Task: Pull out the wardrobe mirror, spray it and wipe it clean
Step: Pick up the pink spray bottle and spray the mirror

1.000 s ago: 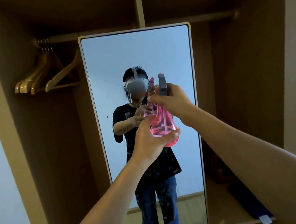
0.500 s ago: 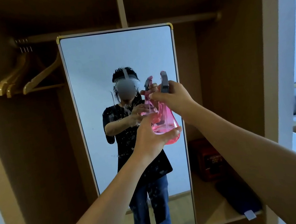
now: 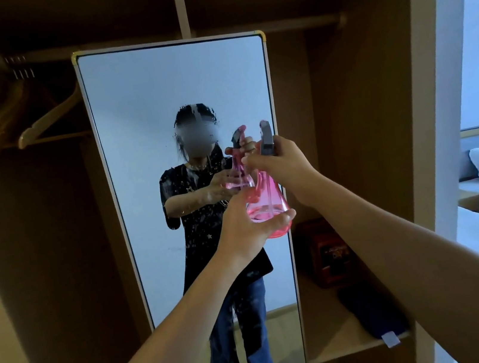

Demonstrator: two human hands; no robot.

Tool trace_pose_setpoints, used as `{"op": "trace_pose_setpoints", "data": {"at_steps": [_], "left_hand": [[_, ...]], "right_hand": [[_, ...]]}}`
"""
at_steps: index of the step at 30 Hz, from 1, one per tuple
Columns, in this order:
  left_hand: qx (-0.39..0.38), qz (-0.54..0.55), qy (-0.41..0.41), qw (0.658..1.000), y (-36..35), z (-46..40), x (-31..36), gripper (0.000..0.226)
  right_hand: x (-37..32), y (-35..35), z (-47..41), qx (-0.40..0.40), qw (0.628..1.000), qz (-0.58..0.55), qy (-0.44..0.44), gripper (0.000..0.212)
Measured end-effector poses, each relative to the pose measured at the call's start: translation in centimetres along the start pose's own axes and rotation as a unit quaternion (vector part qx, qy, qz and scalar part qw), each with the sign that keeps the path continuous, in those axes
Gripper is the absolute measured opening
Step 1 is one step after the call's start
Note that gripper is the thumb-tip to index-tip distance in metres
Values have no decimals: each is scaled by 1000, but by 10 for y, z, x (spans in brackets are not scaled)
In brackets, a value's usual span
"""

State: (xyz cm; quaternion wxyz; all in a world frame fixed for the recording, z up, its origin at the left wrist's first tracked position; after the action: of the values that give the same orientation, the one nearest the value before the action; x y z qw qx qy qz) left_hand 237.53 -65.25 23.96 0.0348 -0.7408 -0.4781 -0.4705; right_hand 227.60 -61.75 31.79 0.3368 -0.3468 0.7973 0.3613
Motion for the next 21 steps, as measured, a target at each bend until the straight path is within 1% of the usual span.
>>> {"op": "trace_pose_setpoints", "data": {"at_steps": [2,8,16,21], "left_hand": [[-2,16,3,1000,-4,7,-2,54],[-14,35,25,999,-21,28,-22,43],[-32,32,68,997,-40,54,-49,55],[-28,21,76,996,-38,58,-53,48]], "right_hand": [[8,-2,4,-3,1000,-3,-10,20],[36,-15,24,-23,999,-7,-39,20],[65,-28,48,-24,998,-7,-59,25],[71,-31,53,-22,998,-10,-57,19]]}}
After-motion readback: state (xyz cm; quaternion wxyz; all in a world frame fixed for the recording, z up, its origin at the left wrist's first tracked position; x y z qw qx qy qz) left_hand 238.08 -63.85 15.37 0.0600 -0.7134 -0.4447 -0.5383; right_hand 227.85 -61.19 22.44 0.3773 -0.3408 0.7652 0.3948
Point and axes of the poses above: each hand's wrist, its own z-axis away from the middle knuckle, its own y-axis out of the back of the hand, x = y × z, the point moved 10 cm from there along -z, towards the middle knuckle, and after that the axes turned 10 degrees about -x, right-handed, at the moved point
